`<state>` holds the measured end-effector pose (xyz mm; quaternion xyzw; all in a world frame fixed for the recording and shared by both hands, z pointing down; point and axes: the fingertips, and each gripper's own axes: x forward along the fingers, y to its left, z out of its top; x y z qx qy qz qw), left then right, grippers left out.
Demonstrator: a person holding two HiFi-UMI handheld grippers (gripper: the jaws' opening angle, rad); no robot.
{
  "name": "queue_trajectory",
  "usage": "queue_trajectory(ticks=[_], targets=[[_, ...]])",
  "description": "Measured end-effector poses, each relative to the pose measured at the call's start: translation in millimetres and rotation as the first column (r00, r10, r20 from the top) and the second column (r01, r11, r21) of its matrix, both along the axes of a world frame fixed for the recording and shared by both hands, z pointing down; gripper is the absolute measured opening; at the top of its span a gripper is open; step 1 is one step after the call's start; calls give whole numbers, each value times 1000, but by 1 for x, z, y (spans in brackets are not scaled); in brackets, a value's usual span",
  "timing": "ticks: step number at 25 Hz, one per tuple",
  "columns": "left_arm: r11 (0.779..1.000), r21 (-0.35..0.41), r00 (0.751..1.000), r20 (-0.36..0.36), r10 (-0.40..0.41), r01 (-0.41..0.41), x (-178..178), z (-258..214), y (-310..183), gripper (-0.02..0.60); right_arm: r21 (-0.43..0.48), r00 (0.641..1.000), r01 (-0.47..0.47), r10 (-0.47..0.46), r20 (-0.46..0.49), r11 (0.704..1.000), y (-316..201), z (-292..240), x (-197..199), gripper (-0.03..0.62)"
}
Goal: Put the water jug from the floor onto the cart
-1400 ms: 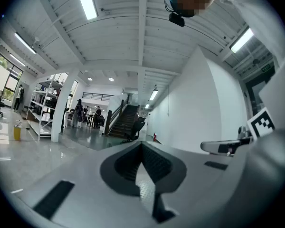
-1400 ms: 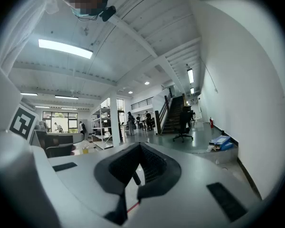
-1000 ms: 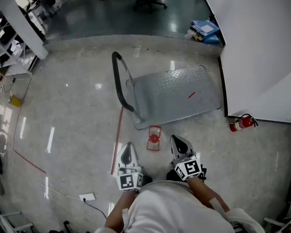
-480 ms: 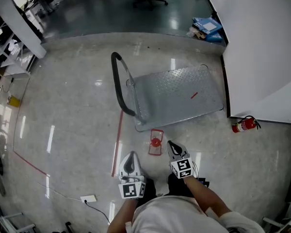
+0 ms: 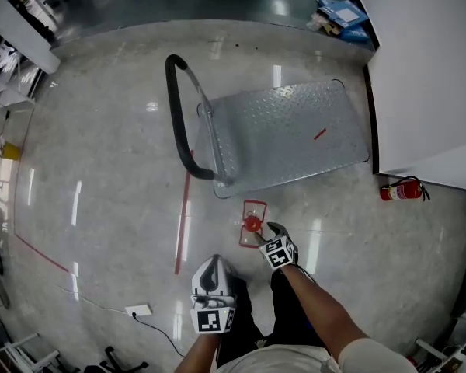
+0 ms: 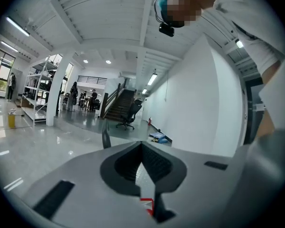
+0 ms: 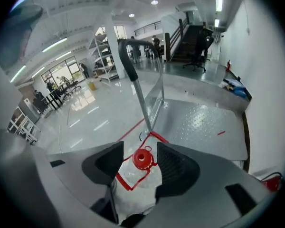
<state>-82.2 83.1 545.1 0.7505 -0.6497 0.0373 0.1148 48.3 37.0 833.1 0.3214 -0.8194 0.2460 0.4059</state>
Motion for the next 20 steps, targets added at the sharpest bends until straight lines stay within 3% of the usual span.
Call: queue_trajectory(ticks=[8,20], targets=[[1000,-24,999,-48,-2,1,-5,38,11,3,-183,985,59,-87,-147,981,6,113,-11,272],[999,-38,998,-62,1,-3,-25,62,16,3,-231,968,65,-118,-220,971,3,168,-29,290]])
